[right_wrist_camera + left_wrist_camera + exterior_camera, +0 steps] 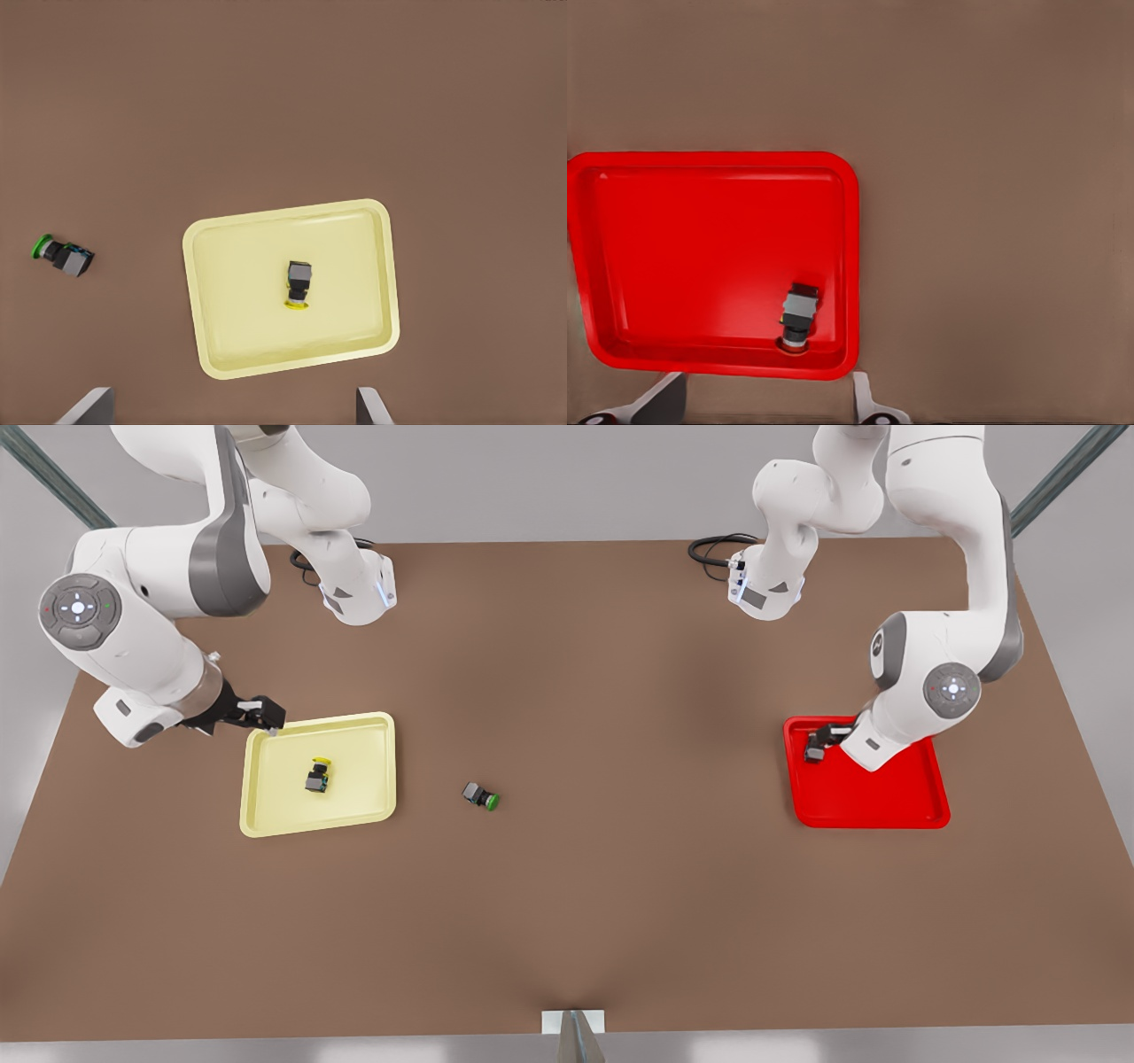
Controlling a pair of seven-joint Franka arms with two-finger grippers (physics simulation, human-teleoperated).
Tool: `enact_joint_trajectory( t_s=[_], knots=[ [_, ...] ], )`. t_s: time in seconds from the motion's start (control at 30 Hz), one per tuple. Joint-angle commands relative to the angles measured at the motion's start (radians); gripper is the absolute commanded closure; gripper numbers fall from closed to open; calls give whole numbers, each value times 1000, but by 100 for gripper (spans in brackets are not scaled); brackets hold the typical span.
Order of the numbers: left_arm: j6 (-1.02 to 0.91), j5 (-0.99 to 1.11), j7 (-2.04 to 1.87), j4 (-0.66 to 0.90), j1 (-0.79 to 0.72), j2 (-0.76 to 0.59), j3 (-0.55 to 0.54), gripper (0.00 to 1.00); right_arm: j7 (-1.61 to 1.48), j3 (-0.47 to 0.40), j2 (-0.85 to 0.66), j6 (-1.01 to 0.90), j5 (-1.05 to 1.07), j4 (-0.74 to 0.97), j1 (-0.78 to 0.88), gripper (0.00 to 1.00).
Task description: Place the switches on the corresponding trays according to their colors
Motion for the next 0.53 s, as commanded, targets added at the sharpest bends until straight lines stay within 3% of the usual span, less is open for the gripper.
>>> enact_joint_trajectory(
  t_s=[0.0,0.07,0.13,0.2,0.23,0.33,0.5],
  knots=[
    [-45,-5,-27,46,-25,1,-21,0,0,0,0,0,0,-1,0,0],
    [-245,-8,-54,259,-24,1,-64,0,0,0,0,0,0,-1,0,0],
    [-354,-9,-71,376,11,1,-125,0,0,0,0,0,0,-1,0,0],
    [-391,-5,-60,414,76,-40,-154,0,0,0,0,0,0,1,0,0],
    [-417,-11,-59,434,178,-45,-215,0,0,0,0,0,0,1,0,0],
    [-425,-55,58,443,384,-76,-240,0,0,0,0,0,0,-1,0,0],
    [-466,-57,58,442,347,-83,-234,0,0,0,0,0,0,-1,0,0]
  ],
)
